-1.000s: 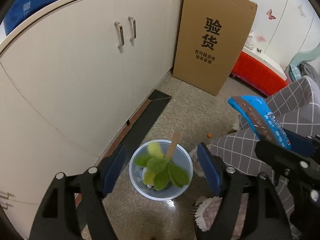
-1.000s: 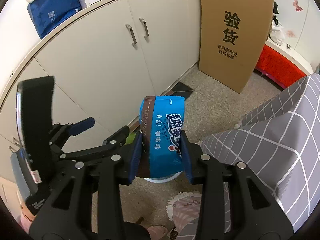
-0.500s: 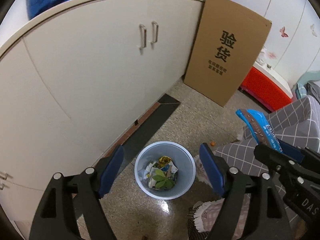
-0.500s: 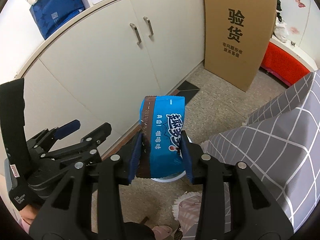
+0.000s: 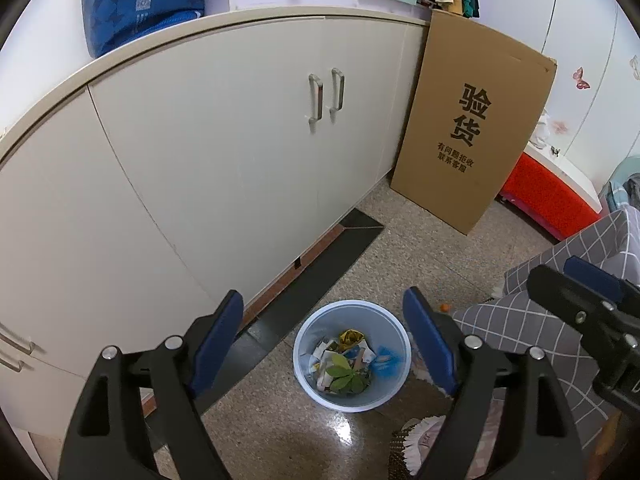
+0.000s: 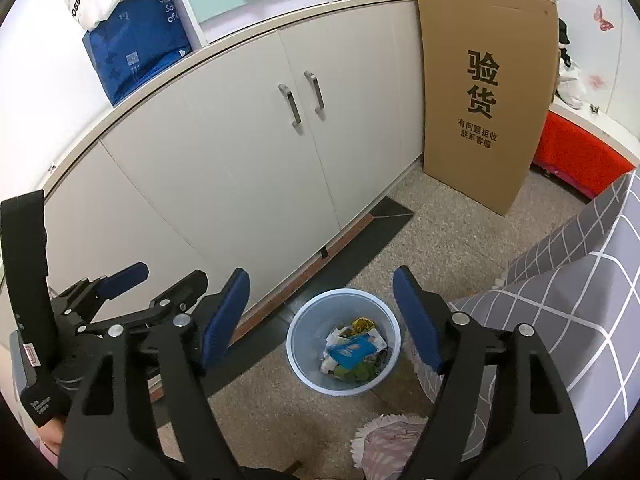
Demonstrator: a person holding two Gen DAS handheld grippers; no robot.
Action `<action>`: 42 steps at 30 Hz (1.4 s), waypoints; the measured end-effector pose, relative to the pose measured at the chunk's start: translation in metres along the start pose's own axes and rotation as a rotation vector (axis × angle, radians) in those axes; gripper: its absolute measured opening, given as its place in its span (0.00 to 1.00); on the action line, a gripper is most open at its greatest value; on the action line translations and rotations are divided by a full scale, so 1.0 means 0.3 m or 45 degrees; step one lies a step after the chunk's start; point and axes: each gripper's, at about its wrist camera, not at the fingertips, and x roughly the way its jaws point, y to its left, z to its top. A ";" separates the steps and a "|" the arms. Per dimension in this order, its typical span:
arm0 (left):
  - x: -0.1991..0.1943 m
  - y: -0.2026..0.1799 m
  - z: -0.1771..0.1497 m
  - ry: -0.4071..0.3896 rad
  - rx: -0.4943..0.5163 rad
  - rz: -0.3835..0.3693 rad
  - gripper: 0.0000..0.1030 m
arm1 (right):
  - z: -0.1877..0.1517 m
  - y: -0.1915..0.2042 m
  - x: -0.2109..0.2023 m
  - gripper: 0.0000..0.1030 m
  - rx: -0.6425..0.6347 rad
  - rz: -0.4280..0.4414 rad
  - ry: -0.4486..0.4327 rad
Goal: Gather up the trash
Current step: 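Move both open tools back to the table, then grasp the orange-white bread packet with both tools together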
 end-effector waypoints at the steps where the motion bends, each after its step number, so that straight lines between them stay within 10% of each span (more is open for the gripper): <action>1: 0.001 0.001 0.000 0.001 -0.003 0.003 0.78 | 0.000 -0.002 0.000 0.71 0.003 -0.002 0.004; 10: -0.042 -0.031 0.015 -0.026 0.039 0.002 0.78 | -0.001 -0.037 -0.041 0.71 0.095 0.066 -0.015; 19: -0.284 -0.198 0.130 -0.246 0.100 -0.187 0.83 | 0.047 -0.191 -0.393 0.71 0.320 0.032 -0.317; 34: -0.340 -1.218 0.129 -0.101 0.574 -0.731 0.84 | -0.235 -1.021 -0.905 0.57 0.770 -0.518 -0.478; 42: -0.241 -1.677 0.054 -0.025 0.691 -0.829 0.84 | -0.355 -1.378 -0.936 0.56 1.066 -0.484 -0.493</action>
